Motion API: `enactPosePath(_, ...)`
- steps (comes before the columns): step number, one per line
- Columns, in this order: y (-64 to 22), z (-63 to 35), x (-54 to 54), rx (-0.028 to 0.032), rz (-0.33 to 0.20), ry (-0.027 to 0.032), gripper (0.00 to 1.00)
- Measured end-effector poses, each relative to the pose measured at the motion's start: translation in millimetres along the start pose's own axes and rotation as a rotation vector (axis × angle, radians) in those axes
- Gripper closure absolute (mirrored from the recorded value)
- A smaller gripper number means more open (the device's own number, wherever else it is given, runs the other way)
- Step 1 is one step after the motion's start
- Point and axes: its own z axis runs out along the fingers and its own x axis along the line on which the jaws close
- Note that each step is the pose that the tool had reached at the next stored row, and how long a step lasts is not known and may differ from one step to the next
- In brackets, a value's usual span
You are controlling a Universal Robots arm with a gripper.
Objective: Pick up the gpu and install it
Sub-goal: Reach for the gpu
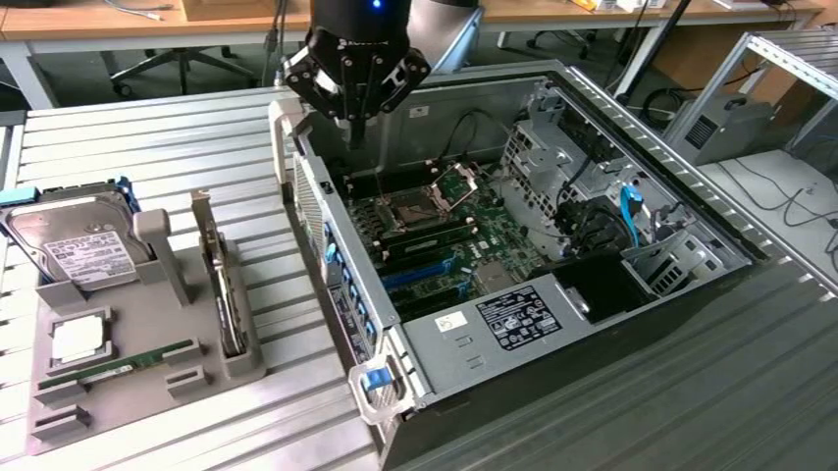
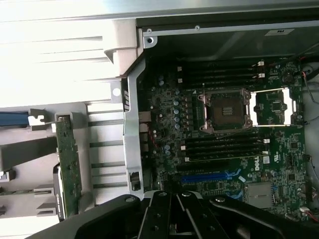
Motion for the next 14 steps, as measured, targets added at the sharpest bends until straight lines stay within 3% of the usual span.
enactPosePath(14,-2.3,-0.9,32.0,0.0,0.0,0.0,0.89)
